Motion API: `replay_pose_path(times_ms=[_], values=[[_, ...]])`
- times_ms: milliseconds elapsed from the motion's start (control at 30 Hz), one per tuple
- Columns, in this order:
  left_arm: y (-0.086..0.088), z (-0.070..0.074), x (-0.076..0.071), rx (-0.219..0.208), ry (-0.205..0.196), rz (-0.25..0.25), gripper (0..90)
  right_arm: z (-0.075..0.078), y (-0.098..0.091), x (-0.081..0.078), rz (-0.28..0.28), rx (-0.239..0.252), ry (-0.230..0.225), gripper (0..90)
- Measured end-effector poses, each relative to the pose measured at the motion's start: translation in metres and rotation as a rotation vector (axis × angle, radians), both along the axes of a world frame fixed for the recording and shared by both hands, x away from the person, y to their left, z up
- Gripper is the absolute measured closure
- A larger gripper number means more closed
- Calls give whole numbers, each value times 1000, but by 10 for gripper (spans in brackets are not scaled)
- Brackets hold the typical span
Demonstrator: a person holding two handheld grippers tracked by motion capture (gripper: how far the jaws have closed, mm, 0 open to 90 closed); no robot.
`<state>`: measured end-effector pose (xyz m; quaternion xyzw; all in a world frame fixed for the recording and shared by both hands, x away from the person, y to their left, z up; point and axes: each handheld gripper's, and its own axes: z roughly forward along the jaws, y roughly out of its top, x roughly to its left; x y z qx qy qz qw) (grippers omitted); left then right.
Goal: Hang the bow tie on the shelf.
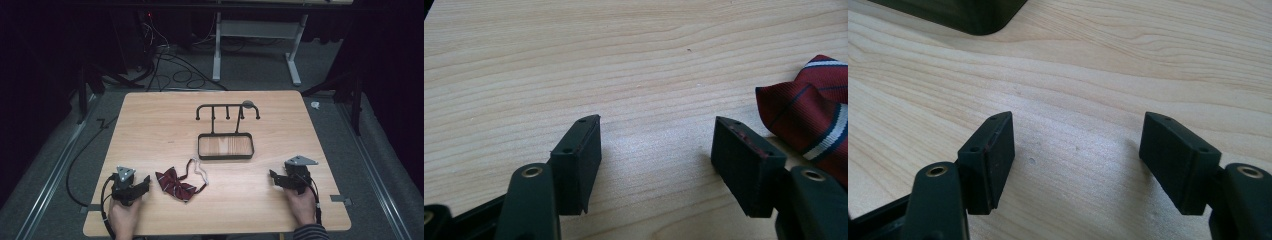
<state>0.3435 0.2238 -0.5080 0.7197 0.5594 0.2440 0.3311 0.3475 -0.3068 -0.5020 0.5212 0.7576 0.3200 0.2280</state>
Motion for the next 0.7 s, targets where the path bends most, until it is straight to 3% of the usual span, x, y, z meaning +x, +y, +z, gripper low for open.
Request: replay_pose_path(times_ms=[700], values=[[0,0,0,-3,-3,8,383,0,0,0,-6,1,0,315]])
